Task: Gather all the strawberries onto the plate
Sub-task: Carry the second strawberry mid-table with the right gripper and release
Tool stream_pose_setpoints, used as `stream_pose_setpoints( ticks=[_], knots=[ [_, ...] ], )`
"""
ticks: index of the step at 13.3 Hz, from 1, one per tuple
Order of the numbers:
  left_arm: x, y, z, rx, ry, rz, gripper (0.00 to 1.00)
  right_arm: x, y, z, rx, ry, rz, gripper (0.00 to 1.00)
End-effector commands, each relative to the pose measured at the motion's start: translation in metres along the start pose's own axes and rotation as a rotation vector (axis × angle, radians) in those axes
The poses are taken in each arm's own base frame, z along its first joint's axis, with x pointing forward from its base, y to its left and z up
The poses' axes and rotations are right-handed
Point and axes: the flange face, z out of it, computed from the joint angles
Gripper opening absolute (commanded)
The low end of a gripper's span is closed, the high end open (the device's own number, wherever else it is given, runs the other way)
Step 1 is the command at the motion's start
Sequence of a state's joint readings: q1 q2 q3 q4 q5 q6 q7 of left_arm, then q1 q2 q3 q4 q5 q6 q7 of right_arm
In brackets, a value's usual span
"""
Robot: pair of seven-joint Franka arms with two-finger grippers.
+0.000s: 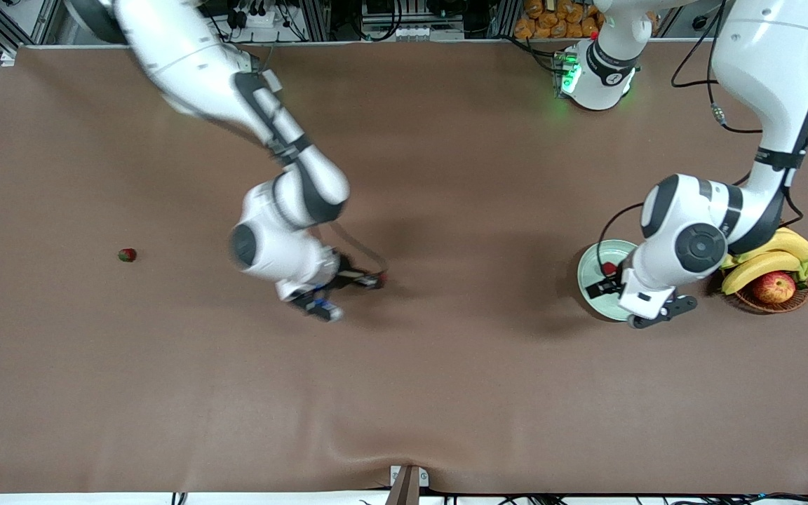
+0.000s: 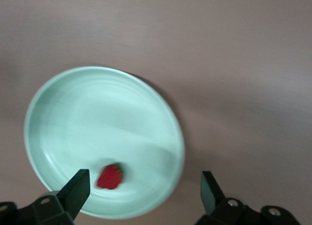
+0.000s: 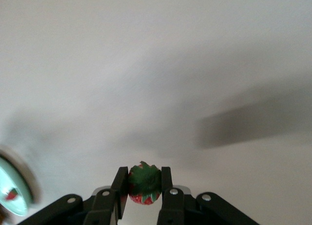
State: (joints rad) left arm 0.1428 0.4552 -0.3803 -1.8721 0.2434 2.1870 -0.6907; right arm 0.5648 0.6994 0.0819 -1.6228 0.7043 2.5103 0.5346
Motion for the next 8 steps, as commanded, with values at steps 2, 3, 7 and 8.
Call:
stream_pose_setpoints(
  ticks=[2,3,7,8],
  knots=[
    [-0.043,0.06,-0.028,-0.034,-0.006,-0.039,1.0,-0.05,-0.045,0.066,0.094,0.052,0.101,0.0],
    [-0.051,0.074,-0.03,-0.045,-0.007,-0.058,1.0,-0.064,-0.056,0.083,0.112,0.056,0.099,0.0],
    [-0.069,0.1,-0.023,-0.043,-0.02,-0.043,1.0,-0.092,-0.058,0.117,0.128,0.048,0.106,0.57],
    [-0.072,0.109,-0.021,-0.049,-0.023,-0.033,1.0,-0.089,-0.059,0.112,0.14,0.042,0.13,0.76]
  ],
)
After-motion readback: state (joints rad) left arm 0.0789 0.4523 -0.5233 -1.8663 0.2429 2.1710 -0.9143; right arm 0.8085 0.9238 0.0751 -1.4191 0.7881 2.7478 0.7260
